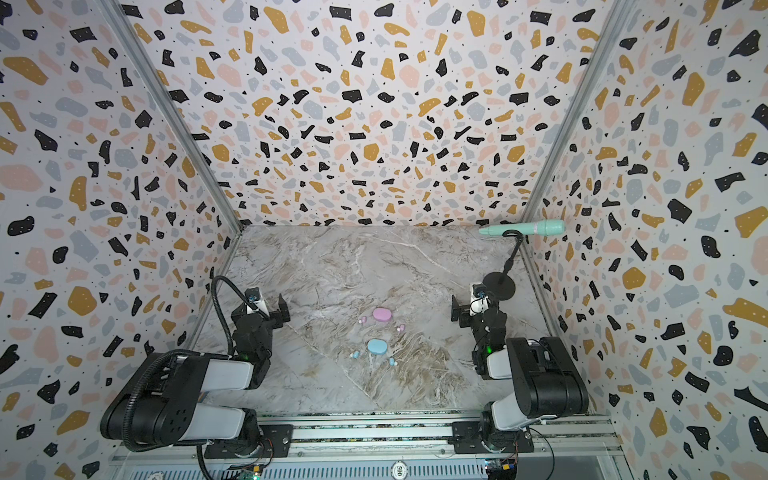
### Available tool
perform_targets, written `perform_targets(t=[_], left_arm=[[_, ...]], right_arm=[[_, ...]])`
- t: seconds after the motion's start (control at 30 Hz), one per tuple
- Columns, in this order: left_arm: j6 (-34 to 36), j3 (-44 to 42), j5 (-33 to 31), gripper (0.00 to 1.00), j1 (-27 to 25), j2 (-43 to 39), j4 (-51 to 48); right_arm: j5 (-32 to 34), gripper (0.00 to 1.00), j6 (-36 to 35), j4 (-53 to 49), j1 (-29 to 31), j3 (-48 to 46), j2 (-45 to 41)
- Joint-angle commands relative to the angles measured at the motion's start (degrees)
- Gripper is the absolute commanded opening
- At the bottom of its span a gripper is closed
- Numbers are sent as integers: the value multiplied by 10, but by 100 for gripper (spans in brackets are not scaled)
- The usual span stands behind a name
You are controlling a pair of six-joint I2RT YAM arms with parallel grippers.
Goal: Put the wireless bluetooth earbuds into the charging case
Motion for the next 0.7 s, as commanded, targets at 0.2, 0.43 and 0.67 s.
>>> perform_targets(t=[0.2,0.43,0.67], left_arm=[[-15,67,-25,100,-1,-62,-112],[-178,231,-2,100,-6,-149,-372],[-329,290,99,100,-5,-207,-456]], right_arm=[[114,99,-3,-137,37,56,-100],[275,99,273,-326,52,105,-281],[128,99,374,-322,36,108,-316]])
